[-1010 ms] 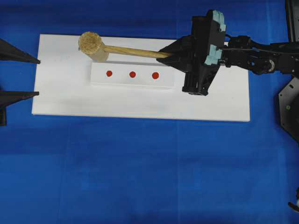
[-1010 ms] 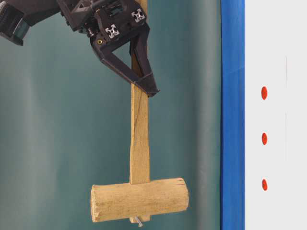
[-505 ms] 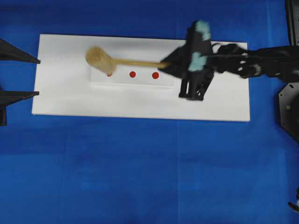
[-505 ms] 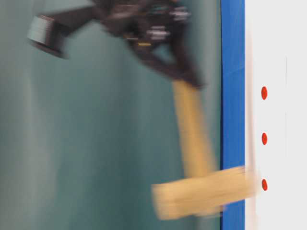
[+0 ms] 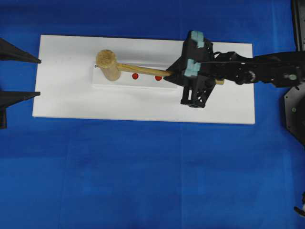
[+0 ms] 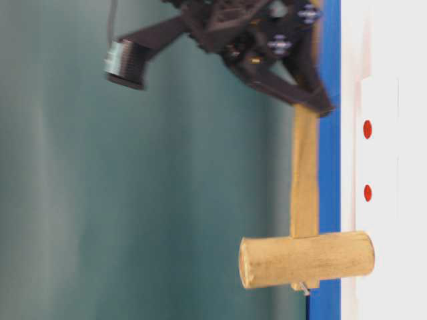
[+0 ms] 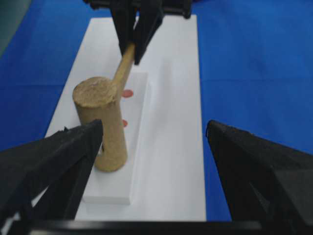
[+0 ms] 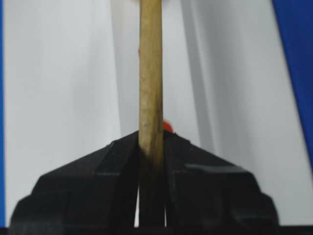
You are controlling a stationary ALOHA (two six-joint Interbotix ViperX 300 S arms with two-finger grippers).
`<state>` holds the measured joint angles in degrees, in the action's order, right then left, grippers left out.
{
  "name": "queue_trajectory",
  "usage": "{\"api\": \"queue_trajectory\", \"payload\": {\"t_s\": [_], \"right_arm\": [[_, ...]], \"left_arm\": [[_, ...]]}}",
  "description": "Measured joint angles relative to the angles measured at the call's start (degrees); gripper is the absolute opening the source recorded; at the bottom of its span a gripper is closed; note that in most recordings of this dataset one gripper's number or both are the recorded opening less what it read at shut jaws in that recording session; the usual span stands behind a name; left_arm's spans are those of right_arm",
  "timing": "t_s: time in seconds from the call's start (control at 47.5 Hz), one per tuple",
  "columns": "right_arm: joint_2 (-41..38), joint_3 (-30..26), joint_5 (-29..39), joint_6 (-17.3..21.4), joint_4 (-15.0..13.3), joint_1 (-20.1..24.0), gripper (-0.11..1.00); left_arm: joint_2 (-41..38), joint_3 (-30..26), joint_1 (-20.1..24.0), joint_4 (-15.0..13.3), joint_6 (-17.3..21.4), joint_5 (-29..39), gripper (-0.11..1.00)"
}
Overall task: Hit the mark with a hammer.
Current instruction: 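Swing the mallet head down onto the red dots with the right gripper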
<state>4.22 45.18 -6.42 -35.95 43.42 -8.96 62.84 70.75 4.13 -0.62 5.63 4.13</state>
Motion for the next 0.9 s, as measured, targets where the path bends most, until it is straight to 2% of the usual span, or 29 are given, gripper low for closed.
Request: {"api": "queue_trajectory", "payload": {"t_s": [0.252,0.463,0.694,0.905], "right_arm": [[9.40,1.41,0.00,-0.26,-0.79,0.00,0.02],[16.79,4.92,-0.09,-0.35,-1.49,0.00,0.02],[19.78,6.94,-0.09,-0.35,-1.49,0.00,0.02],[19.42,7.38,-0.18,-0.26,-1.49,-0.09,0.02]], "left_arm": [[0.09,0.00,0.00,-0.09,0.00,0.00,0.84],[0.00,0.26,0.00,-0.09,0.00,0.00,0.84],[0.00,0.44,0.09,-0.09,0.00,0.00,0.84],[0.00,0.44,0.09,-0.09,0.00,0.00,0.84]]}}
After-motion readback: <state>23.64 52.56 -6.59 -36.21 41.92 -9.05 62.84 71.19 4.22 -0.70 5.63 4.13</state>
